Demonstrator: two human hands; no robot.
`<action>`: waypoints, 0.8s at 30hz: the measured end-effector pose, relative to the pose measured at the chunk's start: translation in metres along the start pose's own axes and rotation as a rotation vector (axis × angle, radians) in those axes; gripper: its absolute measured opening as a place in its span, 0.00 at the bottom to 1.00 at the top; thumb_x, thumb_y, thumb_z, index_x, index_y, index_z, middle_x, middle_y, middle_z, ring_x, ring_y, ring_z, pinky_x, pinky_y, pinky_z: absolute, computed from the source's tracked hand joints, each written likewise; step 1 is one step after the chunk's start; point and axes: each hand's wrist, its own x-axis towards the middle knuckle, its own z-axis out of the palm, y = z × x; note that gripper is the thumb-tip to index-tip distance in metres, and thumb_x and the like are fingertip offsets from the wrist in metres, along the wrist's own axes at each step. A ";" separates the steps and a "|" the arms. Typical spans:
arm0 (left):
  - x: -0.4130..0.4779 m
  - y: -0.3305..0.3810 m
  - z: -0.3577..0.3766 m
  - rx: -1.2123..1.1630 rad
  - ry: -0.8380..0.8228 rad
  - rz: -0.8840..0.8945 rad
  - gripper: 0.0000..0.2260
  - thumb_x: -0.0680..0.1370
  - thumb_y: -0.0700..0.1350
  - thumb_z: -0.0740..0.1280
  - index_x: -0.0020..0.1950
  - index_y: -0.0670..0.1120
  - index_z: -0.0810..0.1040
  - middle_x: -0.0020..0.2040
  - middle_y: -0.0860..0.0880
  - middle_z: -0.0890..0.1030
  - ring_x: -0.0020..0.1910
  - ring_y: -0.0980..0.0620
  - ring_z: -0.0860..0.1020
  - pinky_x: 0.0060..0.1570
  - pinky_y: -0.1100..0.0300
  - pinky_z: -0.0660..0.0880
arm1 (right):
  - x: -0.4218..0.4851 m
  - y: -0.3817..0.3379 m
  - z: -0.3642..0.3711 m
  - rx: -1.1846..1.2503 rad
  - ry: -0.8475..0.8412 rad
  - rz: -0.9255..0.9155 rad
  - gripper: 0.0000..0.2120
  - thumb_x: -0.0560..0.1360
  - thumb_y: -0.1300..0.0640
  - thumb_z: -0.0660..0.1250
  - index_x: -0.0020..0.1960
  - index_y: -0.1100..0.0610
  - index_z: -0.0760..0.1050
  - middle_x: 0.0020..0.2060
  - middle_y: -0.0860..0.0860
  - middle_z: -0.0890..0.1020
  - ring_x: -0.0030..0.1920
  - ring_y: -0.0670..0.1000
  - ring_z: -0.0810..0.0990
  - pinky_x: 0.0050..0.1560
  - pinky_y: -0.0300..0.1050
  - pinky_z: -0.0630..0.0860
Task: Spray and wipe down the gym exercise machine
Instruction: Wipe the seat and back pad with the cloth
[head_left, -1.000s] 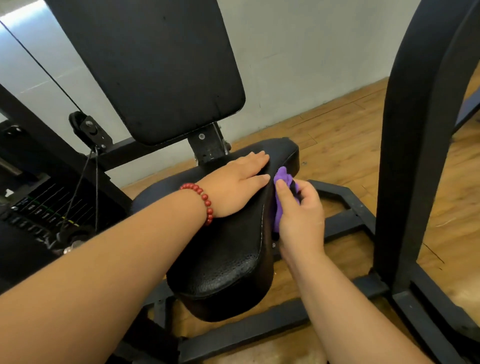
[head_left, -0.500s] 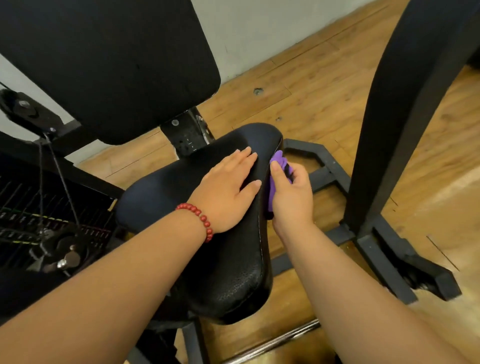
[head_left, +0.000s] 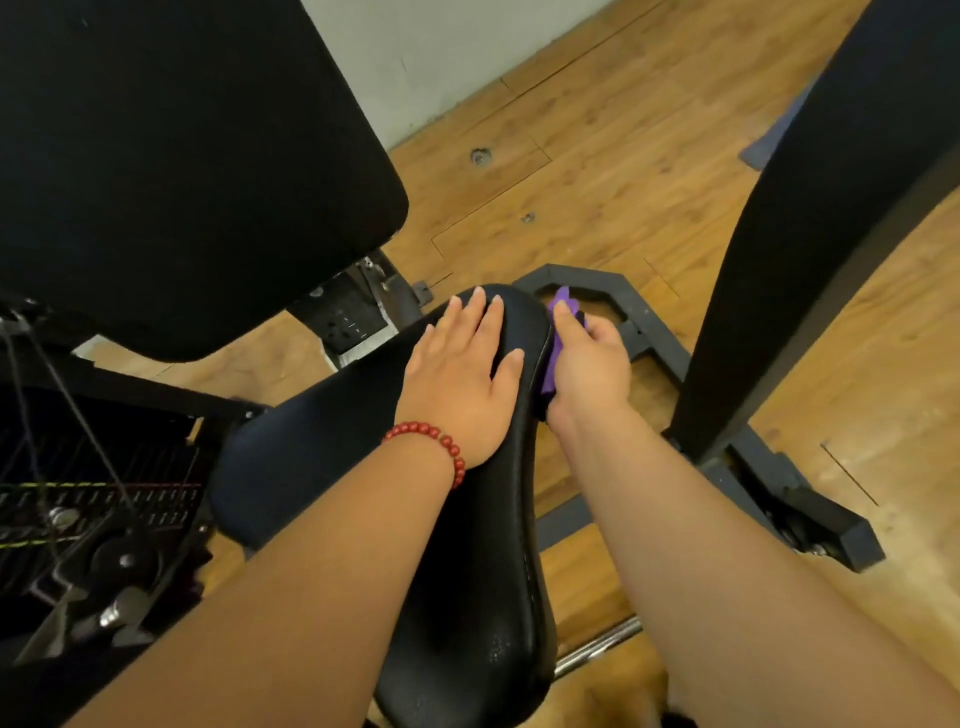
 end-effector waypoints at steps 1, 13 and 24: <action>0.001 0.000 0.000 0.004 0.001 0.003 0.26 0.84 0.54 0.49 0.80 0.51 0.46 0.80 0.53 0.45 0.78 0.54 0.42 0.74 0.56 0.40 | -0.002 0.000 0.000 -0.033 0.019 -0.019 0.07 0.78 0.49 0.68 0.49 0.53 0.77 0.45 0.52 0.84 0.48 0.55 0.84 0.51 0.57 0.82; 0.005 -0.003 0.003 0.023 -0.017 0.017 0.26 0.83 0.55 0.46 0.80 0.52 0.43 0.80 0.53 0.42 0.78 0.54 0.39 0.75 0.55 0.39 | 0.013 -0.018 0.003 -0.266 -0.063 -0.149 0.08 0.79 0.54 0.67 0.42 0.45 0.77 0.45 0.48 0.82 0.49 0.51 0.82 0.53 0.53 0.81; 0.005 -0.003 0.001 0.012 0.007 0.018 0.27 0.83 0.55 0.47 0.80 0.52 0.43 0.80 0.54 0.43 0.78 0.55 0.40 0.75 0.56 0.39 | 0.028 -0.016 0.006 -0.288 -0.072 0.038 0.05 0.77 0.55 0.70 0.42 0.51 0.80 0.43 0.54 0.85 0.44 0.55 0.84 0.46 0.55 0.83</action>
